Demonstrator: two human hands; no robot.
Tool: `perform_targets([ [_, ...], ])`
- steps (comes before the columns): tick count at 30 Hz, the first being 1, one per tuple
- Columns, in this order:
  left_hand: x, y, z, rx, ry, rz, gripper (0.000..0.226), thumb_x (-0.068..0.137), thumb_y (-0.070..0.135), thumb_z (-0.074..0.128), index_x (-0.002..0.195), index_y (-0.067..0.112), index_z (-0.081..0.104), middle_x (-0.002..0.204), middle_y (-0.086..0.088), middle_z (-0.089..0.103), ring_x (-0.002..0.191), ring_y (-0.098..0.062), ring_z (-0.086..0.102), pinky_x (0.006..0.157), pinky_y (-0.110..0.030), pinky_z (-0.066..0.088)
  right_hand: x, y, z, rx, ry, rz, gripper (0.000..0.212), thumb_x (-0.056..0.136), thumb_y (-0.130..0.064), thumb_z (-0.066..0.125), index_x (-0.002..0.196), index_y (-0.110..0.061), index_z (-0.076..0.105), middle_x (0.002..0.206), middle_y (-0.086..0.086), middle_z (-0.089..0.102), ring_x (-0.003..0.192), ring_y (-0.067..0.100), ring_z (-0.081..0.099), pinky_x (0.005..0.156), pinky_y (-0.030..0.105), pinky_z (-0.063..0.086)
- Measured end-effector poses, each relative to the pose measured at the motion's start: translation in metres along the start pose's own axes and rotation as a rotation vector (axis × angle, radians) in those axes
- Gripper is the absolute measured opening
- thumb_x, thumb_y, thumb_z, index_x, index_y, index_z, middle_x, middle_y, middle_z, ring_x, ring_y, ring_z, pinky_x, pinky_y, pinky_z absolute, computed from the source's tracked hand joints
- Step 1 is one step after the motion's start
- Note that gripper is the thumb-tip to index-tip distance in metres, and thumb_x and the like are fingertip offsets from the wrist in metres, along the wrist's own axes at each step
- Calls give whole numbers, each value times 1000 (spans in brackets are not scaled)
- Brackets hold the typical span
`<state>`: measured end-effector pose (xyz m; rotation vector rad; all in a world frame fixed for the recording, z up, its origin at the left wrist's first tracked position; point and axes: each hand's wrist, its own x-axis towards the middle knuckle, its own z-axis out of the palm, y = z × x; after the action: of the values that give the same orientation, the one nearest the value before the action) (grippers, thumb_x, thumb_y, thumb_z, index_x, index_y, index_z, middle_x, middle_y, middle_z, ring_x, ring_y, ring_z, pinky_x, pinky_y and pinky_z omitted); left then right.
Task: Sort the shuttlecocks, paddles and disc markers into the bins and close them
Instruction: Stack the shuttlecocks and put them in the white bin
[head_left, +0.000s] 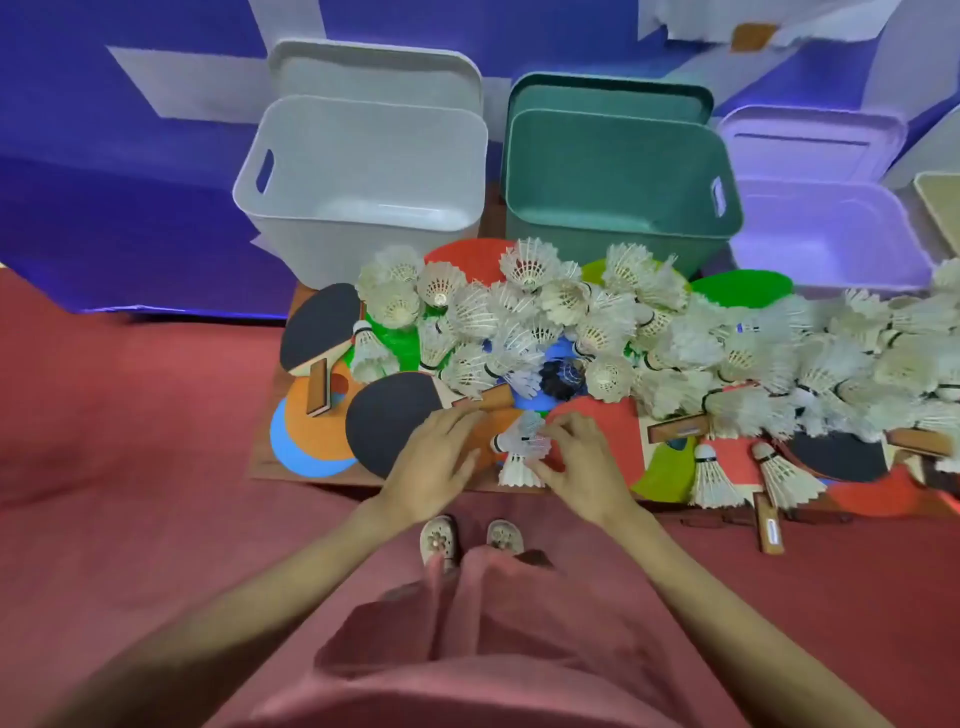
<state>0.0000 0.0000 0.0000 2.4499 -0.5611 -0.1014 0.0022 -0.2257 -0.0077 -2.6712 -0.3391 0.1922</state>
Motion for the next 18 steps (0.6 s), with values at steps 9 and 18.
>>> perform_targets([
  [9,15,10,10,-59,-56,-56,51,83,16,67,132,13,51,130,-3,55,121,-23,49,103,-27,34,17,-21,14,184,97,54,5,83,-16,69,83,-16,74,85,1,64,81,18,46,76,39,46],
  [18,22,18,5,-195,-28,-89,55,92,14,59,143,16,39,129,-1,59,116,-20,55,89,-24,42,-3,-41,-11,419,319,-27,17,86,-25,67,98,-16,73,91,-7,64,86,8,47,79,12,36],
])
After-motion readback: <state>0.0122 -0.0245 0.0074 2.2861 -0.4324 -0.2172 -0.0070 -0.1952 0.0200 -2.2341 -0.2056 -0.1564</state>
